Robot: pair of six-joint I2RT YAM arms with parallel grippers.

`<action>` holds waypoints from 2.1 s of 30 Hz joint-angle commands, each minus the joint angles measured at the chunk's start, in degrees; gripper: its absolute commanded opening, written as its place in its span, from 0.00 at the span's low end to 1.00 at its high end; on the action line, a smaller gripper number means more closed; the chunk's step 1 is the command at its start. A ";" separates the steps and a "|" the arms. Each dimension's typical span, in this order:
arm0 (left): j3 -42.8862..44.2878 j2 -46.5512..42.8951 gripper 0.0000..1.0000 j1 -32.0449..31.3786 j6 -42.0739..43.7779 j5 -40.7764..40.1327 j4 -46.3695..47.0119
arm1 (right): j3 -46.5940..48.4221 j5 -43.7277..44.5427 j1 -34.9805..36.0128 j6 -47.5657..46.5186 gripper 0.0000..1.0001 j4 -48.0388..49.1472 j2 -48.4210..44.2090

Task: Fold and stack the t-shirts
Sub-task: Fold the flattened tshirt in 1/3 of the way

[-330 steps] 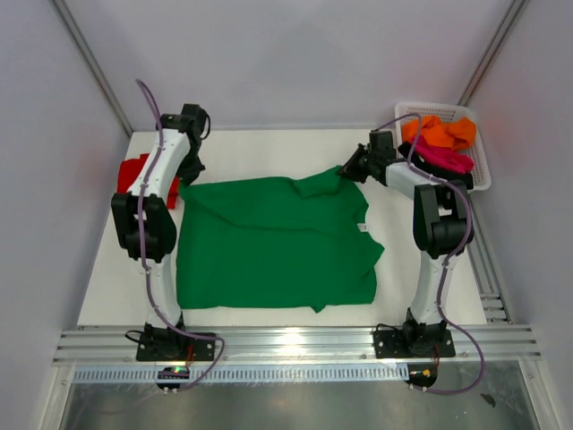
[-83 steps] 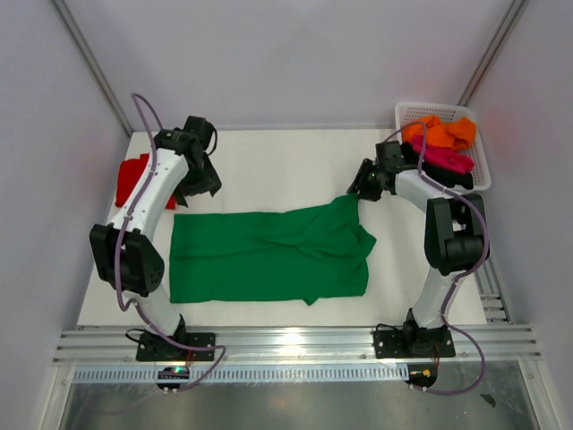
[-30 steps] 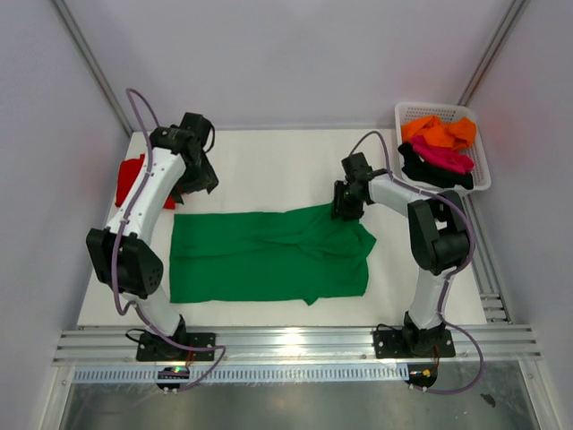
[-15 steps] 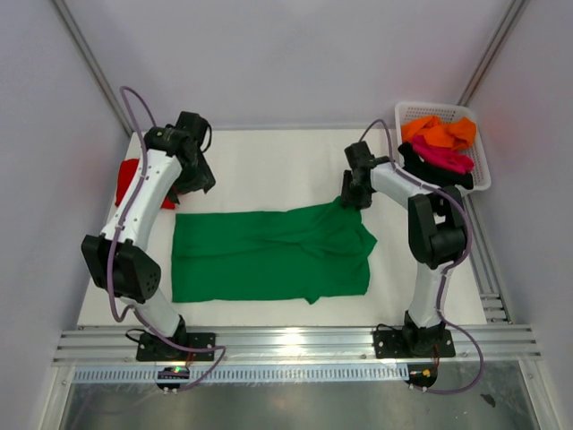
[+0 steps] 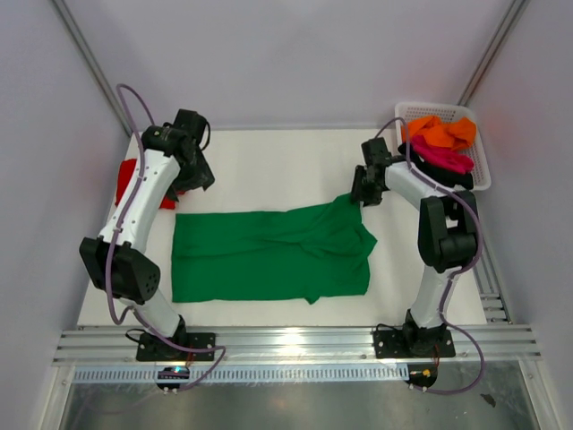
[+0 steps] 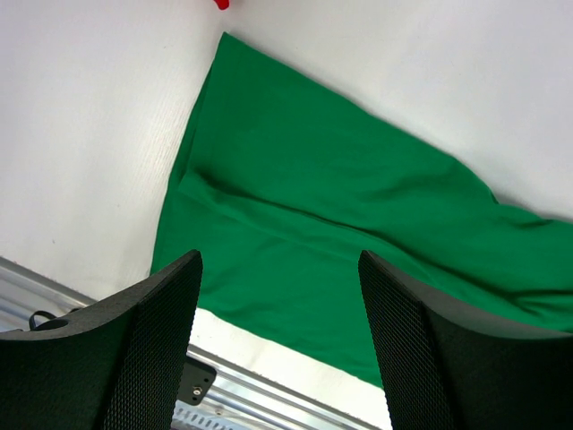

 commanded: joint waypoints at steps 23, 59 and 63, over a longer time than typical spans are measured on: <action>-0.83 -0.84 0.73 -0.02 -1.09 1.86 0.66 | -11.63 -7.56 11.59 2.57 0.46 8.79 -5.88; -3.29 -4.88 0.73 0.07 -0.21 3.00 0.30 | 1.73 5.36 0.43 0.81 0.46 1.05 2.84; -4.78 -5.24 0.73 0.07 -0.30 3.35 0.92 | -0.02 4.05 -0.19 0.46 0.46 2.63 1.61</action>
